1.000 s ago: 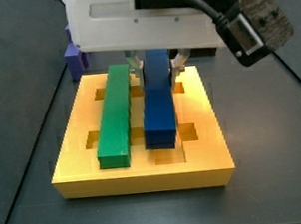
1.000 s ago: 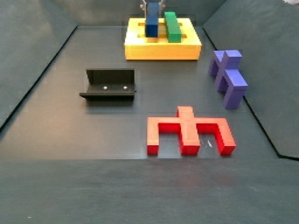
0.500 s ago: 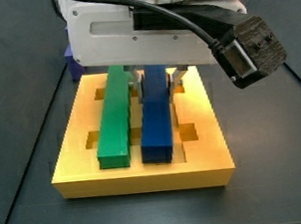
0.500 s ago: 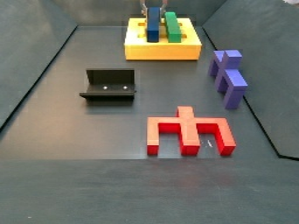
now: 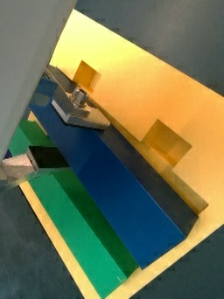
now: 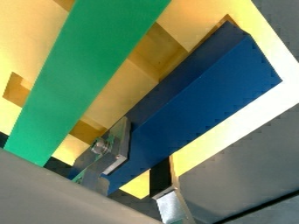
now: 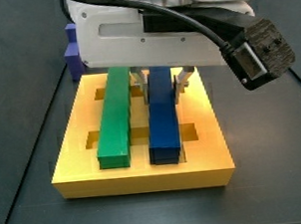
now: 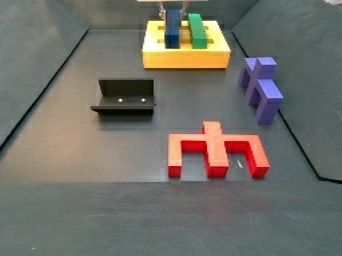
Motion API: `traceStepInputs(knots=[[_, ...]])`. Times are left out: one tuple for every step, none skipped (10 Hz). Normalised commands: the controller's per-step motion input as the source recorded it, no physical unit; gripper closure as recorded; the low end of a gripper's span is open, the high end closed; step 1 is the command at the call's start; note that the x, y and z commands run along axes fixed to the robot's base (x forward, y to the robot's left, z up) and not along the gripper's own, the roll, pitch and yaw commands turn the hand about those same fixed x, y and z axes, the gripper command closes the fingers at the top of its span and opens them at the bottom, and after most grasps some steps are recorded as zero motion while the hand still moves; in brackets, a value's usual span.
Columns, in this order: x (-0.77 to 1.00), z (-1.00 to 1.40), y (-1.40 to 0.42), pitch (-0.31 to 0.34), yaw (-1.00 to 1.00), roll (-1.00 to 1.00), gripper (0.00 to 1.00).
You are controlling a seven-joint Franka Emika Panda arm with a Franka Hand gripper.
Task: Pick up the blue object. Move up. Move to above the board. Insert the blue object.
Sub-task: Insert the blue object.
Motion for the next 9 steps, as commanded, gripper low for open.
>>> traceStepInputs(knots=[[0.19,-0.23,0.05,0.14,0.06,0.18,1.0],[0.21,-0.23,0.02,0.13,0.06,0.17,1.0],[0.17,-0.22,0.03,0.12,0.07,0.16,1.0],[0.27,-0.2,0.03,0.134,0.19,0.18,1.0],[0.29,-0.19,0.05,0.134,0.19,0.16,1.0],[0.29,-0.19,0.03,0.13,0.17,0.15,1.0],[0.29,-0.17,0.03,0.134,0.16,0.14,1.0],[0.27,-0.18,0.0,0.121,0.13,0.12,1.0],[0.07,-0.21,0.0,0.059,0.02,0.1,1.0]])
